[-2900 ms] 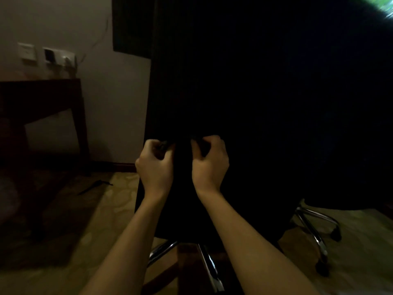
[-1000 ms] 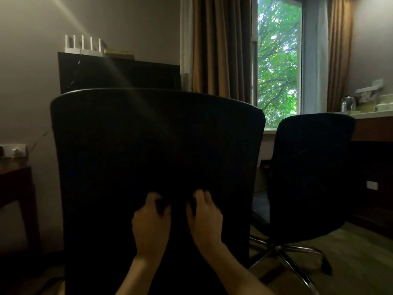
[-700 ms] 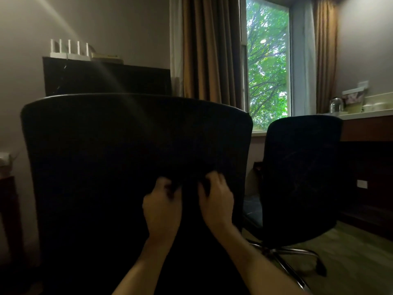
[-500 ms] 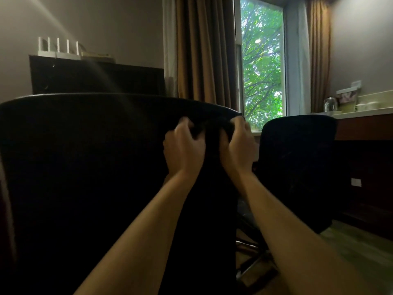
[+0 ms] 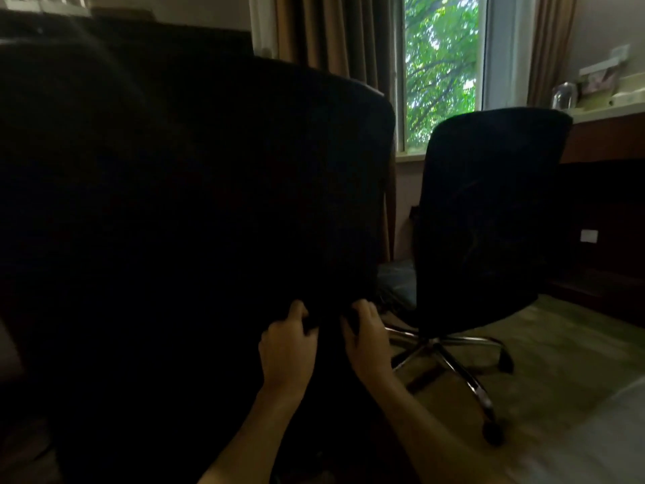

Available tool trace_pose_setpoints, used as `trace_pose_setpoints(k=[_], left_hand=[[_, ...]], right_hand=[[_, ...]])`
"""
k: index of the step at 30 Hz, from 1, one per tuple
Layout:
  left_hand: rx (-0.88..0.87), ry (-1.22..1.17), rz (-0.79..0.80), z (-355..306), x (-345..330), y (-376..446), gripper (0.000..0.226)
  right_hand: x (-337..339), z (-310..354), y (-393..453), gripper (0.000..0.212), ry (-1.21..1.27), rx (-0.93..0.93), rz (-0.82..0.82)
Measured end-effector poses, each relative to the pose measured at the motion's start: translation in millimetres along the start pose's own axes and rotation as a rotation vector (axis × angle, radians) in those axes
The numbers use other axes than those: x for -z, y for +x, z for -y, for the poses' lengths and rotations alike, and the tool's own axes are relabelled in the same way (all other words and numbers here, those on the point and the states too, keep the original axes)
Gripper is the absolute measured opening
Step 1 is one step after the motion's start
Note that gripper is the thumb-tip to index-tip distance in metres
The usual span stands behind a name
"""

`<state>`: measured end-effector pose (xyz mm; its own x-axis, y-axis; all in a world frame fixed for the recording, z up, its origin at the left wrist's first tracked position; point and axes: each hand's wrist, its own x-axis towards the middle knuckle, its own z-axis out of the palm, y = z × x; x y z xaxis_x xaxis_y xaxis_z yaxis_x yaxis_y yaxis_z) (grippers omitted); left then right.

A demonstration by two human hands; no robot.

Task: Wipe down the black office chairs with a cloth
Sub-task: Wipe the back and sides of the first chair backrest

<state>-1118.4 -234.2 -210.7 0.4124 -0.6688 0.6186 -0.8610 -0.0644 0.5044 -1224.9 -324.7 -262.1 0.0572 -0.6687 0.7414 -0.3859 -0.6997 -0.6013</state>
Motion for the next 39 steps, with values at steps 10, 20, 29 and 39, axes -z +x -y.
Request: trace_pose_setpoints(k=[10, 20, 29, 39], left_hand=[[0.123, -0.026, 0.149, 51.8, -78.2, -70.1, 0.012], [0.243, -0.127, 0.210, 60.4, -108.9, -79.3, 0.010], [0.341, -0.206, 0.046, 92.9, -74.7, -92.6, 0.016], [0.352, -0.218, -0.098, 124.1, -17.6, -102.0, 0.008]], right_hand=[[-19.1, -51.4, -67.7, 0.019, 0.139, -0.427, 0.217], [-28.0, -58.7, -68.3, 0.017, 0.185, -0.609, 0.114], [-53.8, -27.3, -85.1, 0.028, 0.147, -0.489, 0.238], [-71.0, 18.0, -102.7, 0.025, 0.046, -0.353, 0.389]])
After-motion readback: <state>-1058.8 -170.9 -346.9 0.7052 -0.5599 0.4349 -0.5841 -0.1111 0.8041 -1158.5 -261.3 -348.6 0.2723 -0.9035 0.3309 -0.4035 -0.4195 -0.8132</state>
